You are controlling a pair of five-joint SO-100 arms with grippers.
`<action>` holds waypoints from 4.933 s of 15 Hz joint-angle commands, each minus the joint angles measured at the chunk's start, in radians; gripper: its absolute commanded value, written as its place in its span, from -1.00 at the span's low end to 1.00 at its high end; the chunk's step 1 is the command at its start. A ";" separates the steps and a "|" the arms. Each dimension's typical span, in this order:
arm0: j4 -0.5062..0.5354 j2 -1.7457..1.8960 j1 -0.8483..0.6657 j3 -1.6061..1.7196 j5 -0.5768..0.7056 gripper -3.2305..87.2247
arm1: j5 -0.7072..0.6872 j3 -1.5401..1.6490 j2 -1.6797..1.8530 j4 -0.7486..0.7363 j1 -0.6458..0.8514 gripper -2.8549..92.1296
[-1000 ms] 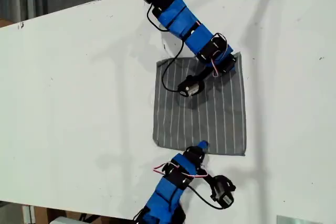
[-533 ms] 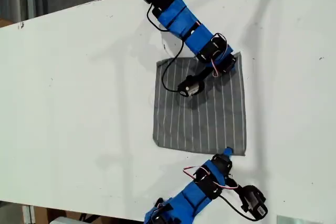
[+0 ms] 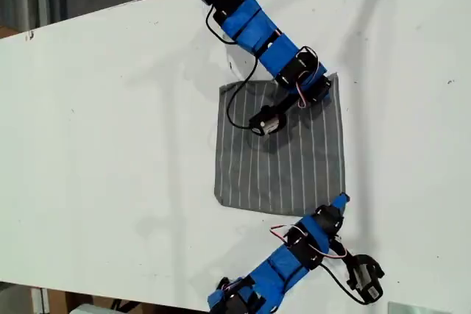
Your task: Grasp corners of a square towel and fold twice.
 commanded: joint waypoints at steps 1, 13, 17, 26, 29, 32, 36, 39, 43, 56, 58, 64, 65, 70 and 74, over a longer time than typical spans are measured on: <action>0.023 -0.009 -0.011 -0.063 -0.037 -0.36 | 0.005 0.006 -0.005 0.005 0.009 -0.94; -0.060 -0.236 0.023 -0.051 -0.144 -0.93 | 0.006 -0.017 -0.009 -0.029 -0.011 -0.94; 0.305 -0.199 0.017 -0.299 -0.143 -0.93 | 0.000 -0.123 -0.002 0.058 -0.014 -0.94; 0.189 0.103 -0.106 -0.307 0.337 -0.93 | -0.097 -0.250 0.210 0.175 0.000 -0.94; 0.193 0.235 -0.133 -0.282 0.422 -0.93 | -0.164 -0.253 0.325 0.160 0.011 -0.94; 0.198 0.328 -0.147 -0.262 0.472 -0.93 | -0.210 -0.209 0.465 0.149 0.034 -0.94; 0.198 0.416 -0.172 -0.221 0.485 -0.93 | -0.149 0.123 0.667 0.164 0.195 -0.94; 0.201 0.540 -0.227 -0.124 0.488 -0.93 | -0.143 0.198 0.680 0.179 0.268 -0.94; 0.084 0.893 -0.431 0.348 0.486 -0.93 | -0.153 0.302 0.781 0.201 0.374 -0.94; -0.198 1.396 -0.664 1.137 0.472 -0.93 | -0.114 0.787 1.000 0.086 0.545 -0.94; -0.219 1.298 -0.618 1.111 0.471 -0.93 | -0.066 0.807 1.002 0.091 0.472 -0.94; -0.402 1.223 -0.597 1.264 0.422 -0.93 | 0.017 0.950 1.019 0.006 0.380 -0.94; -0.403 1.224 -0.598 1.267 0.426 -0.93 | 0.015 0.953 1.020 0.003 0.383 -0.94; -0.466 1.206 -0.554 1.252 0.422 -0.90 | 0.003 0.965 1.017 -0.025 0.399 -0.94; -0.607 0.911 -0.419 1.121 0.344 -0.55 | 0.003 0.969 1.015 -0.032 0.391 -0.94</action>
